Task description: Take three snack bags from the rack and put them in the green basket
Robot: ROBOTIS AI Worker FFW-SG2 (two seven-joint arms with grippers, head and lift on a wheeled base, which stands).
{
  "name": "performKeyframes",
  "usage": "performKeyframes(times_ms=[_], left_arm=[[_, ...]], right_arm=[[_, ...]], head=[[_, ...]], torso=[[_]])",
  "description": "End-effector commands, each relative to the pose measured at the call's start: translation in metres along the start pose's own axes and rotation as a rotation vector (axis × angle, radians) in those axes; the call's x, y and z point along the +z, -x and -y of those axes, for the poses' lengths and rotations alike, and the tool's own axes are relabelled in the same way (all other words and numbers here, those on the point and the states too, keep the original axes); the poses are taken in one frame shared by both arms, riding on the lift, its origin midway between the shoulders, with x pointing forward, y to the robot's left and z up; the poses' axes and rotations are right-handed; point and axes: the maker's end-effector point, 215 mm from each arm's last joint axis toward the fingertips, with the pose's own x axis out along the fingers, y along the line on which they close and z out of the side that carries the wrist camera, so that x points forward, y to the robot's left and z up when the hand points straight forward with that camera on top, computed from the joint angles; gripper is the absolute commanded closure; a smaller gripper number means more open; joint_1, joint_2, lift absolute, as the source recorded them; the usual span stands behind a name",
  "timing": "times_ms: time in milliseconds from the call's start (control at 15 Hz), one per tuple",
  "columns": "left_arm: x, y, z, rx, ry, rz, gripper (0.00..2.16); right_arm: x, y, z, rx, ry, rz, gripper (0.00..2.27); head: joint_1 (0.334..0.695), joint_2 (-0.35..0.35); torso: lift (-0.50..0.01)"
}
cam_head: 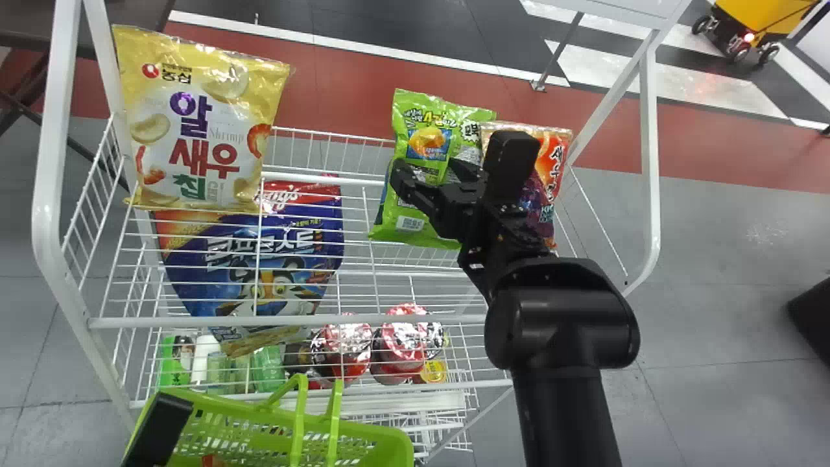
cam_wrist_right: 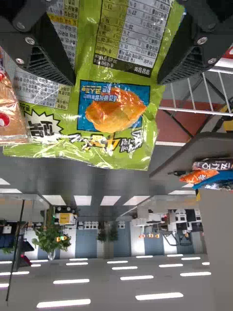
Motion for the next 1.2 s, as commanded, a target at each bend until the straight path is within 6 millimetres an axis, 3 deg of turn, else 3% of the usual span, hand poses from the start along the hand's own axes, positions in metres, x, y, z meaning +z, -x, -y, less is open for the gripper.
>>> performKeyframes(times_ms=[0,267,533,667,867,1133], left_arm=[[0.002,0.0,-0.002,0.001,-0.001,0.0,1.75],[0.003,0.001,-0.005,0.004,0.006,-0.002,1.75],[0.004,0.001,-0.006,0.006,0.004,-0.001,1.75],[0.004,0.001,-0.006,0.005,0.004,-0.001,1.75],[0.004,0.002,-0.006,0.003,0.006,0.001,1.75],[0.006,0.003,-0.006,0.005,0.005,0.009,1.75]], right_arm=[[-0.005,-0.002,-0.006,0.047,-0.007,-0.022,2.02],[0.0,0.003,-0.034,0.157,0.019,-0.003,2.05],[0.005,0.004,-0.03,0.161,0.014,0.015,2.1],[-0.004,0.009,-0.029,0.16,0.006,0.008,2.1],[0.006,0.038,-0.035,0.169,0.013,0.034,2.1],[0.019,0.111,-0.042,0.183,-0.022,-0.01,2.1]], head=[[0.695,-0.35],[0.695,-0.35],[0.695,-0.35],[0.695,-0.35],[0.695,-0.35],[0.695,-0.35]], torso=[[-0.015],[-0.015],[-0.015],[-0.015],[-0.015],[-0.015]])
